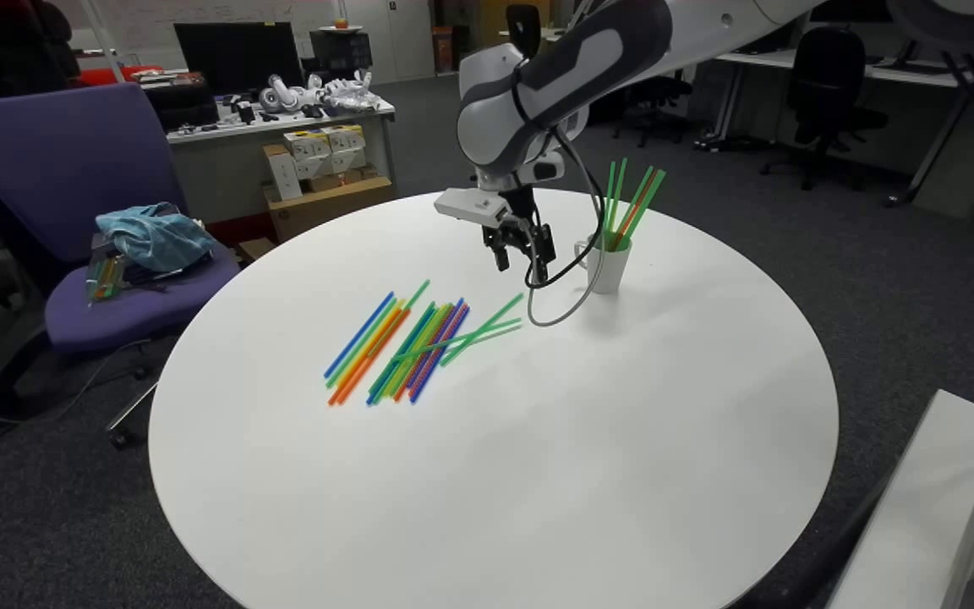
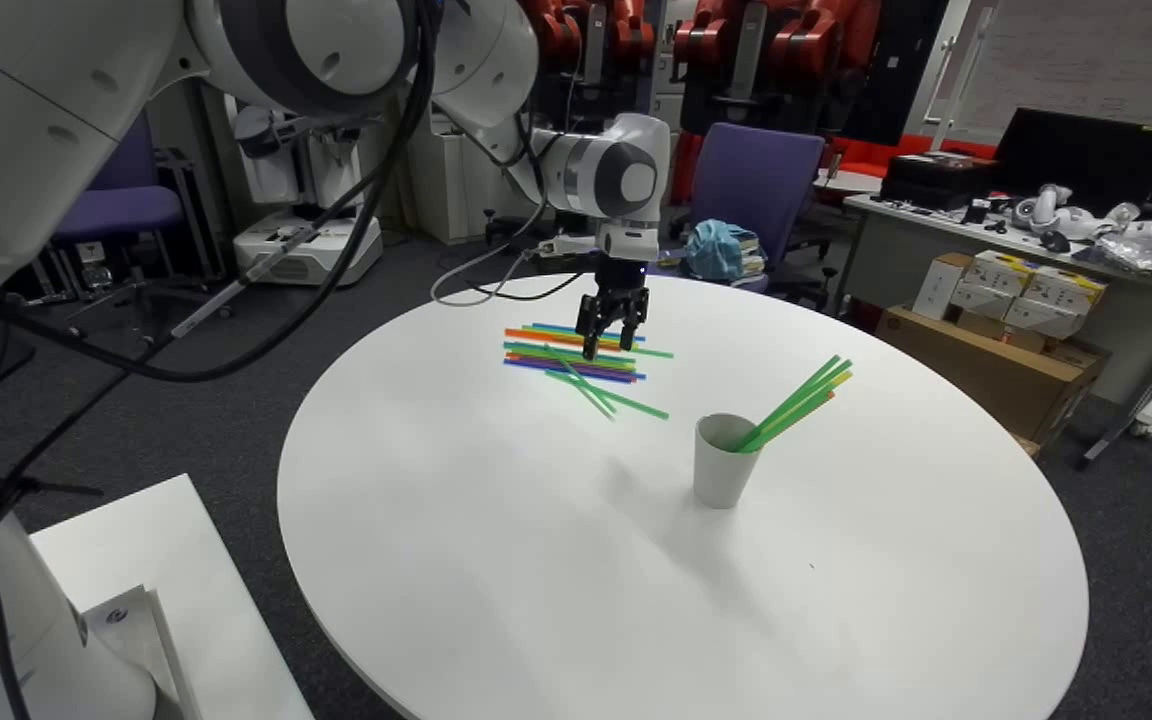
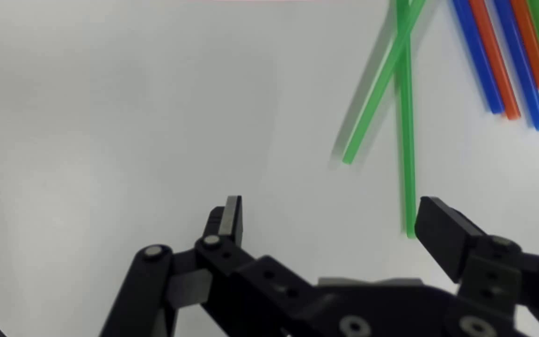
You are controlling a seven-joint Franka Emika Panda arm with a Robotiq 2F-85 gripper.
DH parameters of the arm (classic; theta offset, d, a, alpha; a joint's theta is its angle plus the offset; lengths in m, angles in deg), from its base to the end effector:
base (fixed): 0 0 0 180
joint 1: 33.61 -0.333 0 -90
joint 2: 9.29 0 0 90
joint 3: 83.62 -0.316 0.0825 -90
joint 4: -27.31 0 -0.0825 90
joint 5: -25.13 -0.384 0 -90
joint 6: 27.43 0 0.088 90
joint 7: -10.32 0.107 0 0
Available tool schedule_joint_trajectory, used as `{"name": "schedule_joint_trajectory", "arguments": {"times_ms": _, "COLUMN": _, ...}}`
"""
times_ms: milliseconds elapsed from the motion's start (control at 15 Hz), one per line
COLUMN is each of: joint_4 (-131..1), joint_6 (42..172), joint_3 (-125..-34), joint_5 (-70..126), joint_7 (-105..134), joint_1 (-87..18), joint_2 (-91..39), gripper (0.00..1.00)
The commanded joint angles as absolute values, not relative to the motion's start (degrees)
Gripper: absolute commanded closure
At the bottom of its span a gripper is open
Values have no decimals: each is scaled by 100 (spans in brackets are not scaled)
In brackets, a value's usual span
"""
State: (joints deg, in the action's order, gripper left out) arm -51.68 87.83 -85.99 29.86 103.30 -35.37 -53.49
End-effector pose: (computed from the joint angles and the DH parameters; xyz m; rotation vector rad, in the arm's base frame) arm 0.7173 0.0411 0.2431 2.1810 -2.0731 -0.0892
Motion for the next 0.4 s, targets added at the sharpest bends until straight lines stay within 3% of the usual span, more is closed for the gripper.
{"name": "schedule_joint_trajectory", "arguments": {"times_ms": 0, "joint_4": -5090, "joint_6": 8241, "joint_3": -8536, "joint_5": 2194, "joint_7": 9684, "joint_1": -3446, "joint_2": -5296, "gripper": 0}}
{"name": "schedule_joint_trajectory", "arguments": {"times_ms": 333, "joint_4": -5137, "joint_6": 8434, "joint_3": -8265, "joint_5": 2174, "joint_7": 9848, "joint_1": -3642, "joint_2": -5360, "gripper": 0}}
